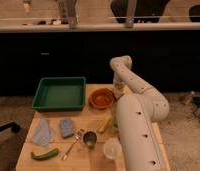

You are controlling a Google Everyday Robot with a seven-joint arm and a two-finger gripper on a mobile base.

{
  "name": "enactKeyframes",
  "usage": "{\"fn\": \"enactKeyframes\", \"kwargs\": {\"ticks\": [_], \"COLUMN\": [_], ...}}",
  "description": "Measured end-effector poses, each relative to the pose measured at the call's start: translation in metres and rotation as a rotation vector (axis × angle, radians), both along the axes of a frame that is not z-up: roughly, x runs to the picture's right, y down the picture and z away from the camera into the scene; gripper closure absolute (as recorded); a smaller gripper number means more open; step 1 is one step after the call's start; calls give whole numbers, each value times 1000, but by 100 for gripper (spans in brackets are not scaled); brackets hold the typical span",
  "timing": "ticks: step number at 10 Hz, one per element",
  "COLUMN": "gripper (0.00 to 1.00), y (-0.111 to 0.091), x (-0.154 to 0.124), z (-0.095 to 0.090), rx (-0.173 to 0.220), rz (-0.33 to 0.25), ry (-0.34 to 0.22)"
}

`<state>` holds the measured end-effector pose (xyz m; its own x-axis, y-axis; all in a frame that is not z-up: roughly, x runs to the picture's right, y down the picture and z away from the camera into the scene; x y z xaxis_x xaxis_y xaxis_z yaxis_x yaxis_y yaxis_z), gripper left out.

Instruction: Place eraser in red bowl

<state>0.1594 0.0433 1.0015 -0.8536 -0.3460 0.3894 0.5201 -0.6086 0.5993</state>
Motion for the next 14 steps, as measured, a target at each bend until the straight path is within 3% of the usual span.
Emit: {"fn": "enactKeyframes", "kwargs": {"ticks": [1,2,3,10,14], "gripper": [84,96,100,100,100], "y": [-3,-6,-9,-29,-43], "x": [-1,-3,-3,6,9], "z": [-2,-4,-5,-9,-21], "rx": [9,17,26,94,142], "rz": [4,5,9,34,60], "ry": [-11,-18,-22,-11,-20]}}
